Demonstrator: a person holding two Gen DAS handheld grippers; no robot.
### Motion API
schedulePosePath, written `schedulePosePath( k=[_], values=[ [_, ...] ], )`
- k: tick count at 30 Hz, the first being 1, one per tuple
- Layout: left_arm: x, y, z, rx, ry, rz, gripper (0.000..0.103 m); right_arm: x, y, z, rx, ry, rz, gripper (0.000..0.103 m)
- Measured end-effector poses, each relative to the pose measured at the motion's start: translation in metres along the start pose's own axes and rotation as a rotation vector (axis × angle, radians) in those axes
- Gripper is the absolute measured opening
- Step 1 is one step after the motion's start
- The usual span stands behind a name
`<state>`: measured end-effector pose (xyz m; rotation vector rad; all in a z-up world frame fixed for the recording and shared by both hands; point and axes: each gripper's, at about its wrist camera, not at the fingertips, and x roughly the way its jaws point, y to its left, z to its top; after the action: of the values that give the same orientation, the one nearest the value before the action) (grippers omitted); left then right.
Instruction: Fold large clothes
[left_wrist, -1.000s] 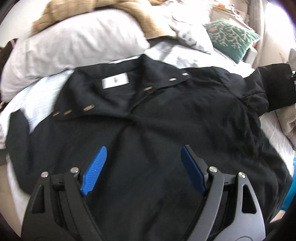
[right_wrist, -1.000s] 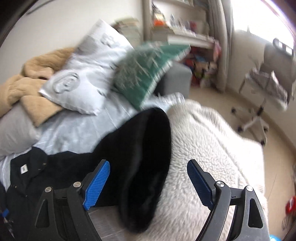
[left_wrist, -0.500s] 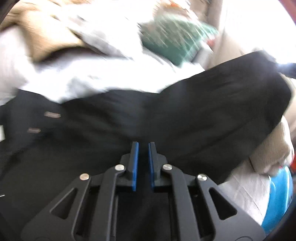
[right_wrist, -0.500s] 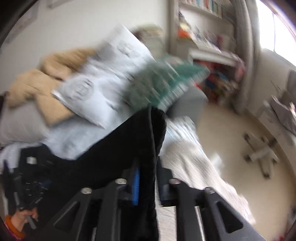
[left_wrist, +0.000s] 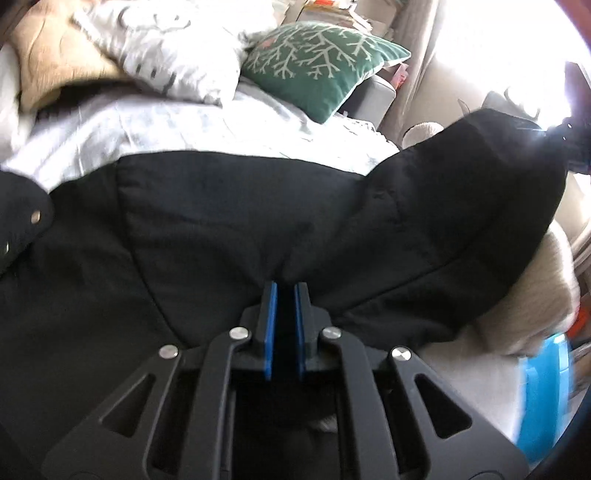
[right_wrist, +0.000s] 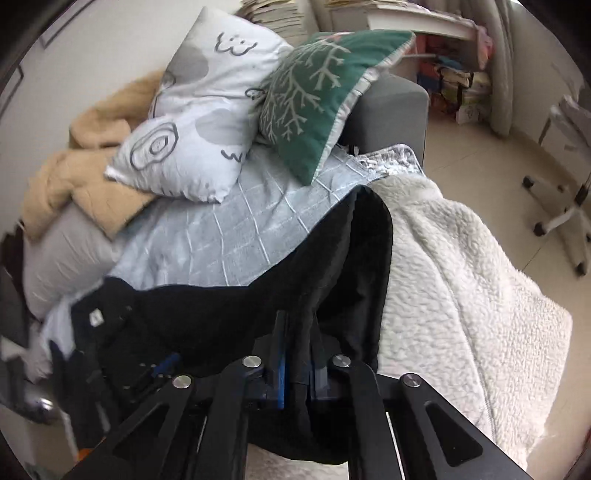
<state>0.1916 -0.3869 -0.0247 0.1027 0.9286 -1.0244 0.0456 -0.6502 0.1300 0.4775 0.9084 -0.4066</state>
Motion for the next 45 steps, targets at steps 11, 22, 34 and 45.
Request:
schedulePosePath(
  k=[11, 22, 34, 45],
  values=[
    [-0.132, 0.058, -0.053, 0.008, 0.05, 0.176, 0.061, -0.087, 0.173, 0.017, -0.259, -0.132, 0.133, 0.006],
    [-0.264, 0.137, -0.12, -0.127, 0.036, 0.36, 0.066, -0.066, 0.366, -0.018, -0.483, -0.08, 0.208, 0.007],
    [-0.316, 0.197, -0.173, -0.286, 0.006, 0.433, 0.071, 0.005, 0.483, -0.08, -0.593, 0.166, 0.417, 0.041],
    [-0.236, 0.224, -0.128, -0.343, 0.03, 0.304, 0.071, 0.022, 0.386, -0.066, -0.493, 0.097, 0.276, 0.067]
  ],
)
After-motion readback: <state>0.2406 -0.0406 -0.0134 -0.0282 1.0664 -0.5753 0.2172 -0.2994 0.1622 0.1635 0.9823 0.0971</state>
